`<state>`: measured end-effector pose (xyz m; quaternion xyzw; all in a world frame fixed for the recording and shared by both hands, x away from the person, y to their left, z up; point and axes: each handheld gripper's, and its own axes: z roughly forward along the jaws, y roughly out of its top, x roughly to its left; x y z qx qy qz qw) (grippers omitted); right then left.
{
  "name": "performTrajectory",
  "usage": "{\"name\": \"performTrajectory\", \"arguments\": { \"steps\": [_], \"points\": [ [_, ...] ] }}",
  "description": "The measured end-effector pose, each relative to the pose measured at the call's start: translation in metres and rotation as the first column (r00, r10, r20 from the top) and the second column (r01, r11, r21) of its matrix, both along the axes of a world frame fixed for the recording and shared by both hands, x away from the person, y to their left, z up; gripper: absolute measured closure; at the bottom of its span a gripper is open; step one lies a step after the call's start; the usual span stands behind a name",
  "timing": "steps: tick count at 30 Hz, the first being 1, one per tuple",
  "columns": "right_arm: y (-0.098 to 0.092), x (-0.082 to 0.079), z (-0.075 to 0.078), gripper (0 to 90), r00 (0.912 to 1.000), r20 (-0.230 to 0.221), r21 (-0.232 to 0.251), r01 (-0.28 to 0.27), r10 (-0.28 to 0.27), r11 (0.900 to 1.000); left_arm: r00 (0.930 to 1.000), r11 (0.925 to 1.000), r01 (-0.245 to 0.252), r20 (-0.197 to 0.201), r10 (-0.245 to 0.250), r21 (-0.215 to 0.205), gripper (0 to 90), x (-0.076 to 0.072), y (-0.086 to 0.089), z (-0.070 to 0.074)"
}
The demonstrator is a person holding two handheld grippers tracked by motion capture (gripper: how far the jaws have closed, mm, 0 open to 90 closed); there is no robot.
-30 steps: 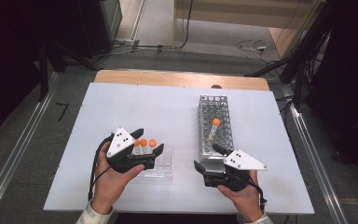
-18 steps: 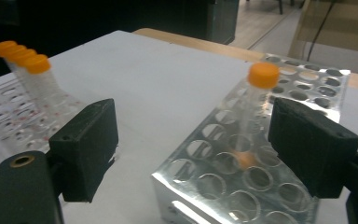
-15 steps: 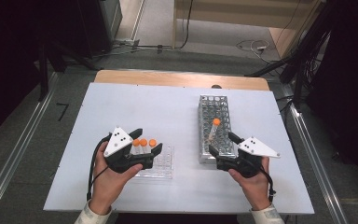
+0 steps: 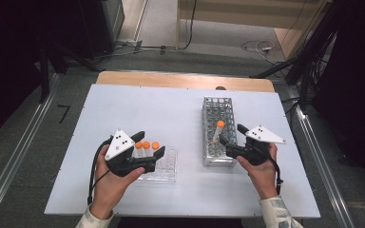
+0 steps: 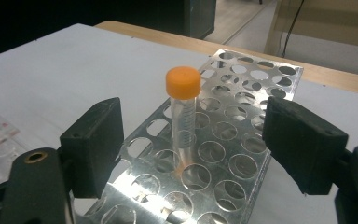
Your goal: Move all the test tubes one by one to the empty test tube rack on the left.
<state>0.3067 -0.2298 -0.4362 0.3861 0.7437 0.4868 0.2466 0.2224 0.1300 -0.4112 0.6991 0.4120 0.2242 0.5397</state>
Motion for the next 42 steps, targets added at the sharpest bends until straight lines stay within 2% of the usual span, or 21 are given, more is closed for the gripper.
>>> {"name": "performTrajectory", "arguments": {
  "steps": [5, 9, 13, 17, 27, 35, 42],
  "points": [
    [0.005, 0.011, -0.008, 22.7, 0.9994, 0.004, -0.023, -0.035, 0.035, 0.999, 1.0000, 1.0000, 0.003, -0.001, -0.003, -0.002, 18.1, -0.001, 0.001, 0.001],
    [0.004, 0.018, -0.010, 26.2, 0.9993, -0.003, -0.028, -0.036, 0.036, 0.999, 1.0000, 1.0000, 0.001, 0.000, -0.001, -0.004, 18.2, -0.001, 0.002, 0.001],
    [0.004, 0.023, -0.010, 35.2, 0.9979, -0.008, -0.037, -0.065, 0.064, 0.997, 1.0000, 1.0000, 0.003, 0.001, -0.003, -0.003, 18.2, -0.001, 0.001, 0.001],
    [0.004, 0.027, -0.012, 40.6, 0.9959, -0.019, -0.029, -0.089, 0.089, 0.996, 1.0000, 1.0000, 0.005, 0.000, -0.005, -0.003, 18.2, -0.002, 0.001, 0.001],
    [0.008, 0.032, -0.015, 53.9, 0.9909, -0.038, -0.044, -0.131, 0.129, 0.990, 1.0000, 1.0000, 0.005, 0.000, -0.005, -0.005, 18.5, -0.002, 0.001, 0.000],
    [0.012, 0.036, -0.017, 59.1, 0.9891, -0.052, -0.066, -0.141, 0.138, 0.988, 1.0000, 1.0000, 0.002, 0.000, -0.002, -0.006, 18.6, -0.002, 0.002, 0.001],
    [0.012, 0.038, -0.019, 64.3, 0.9891, -0.061, -0.063, -0.138, 0.134, 0.989, 1.0000, 1.0000, 0.002, 0.001, -0.002, -0.005, 18.6, -0.002, 0.002, 0.000]
  ]
}}
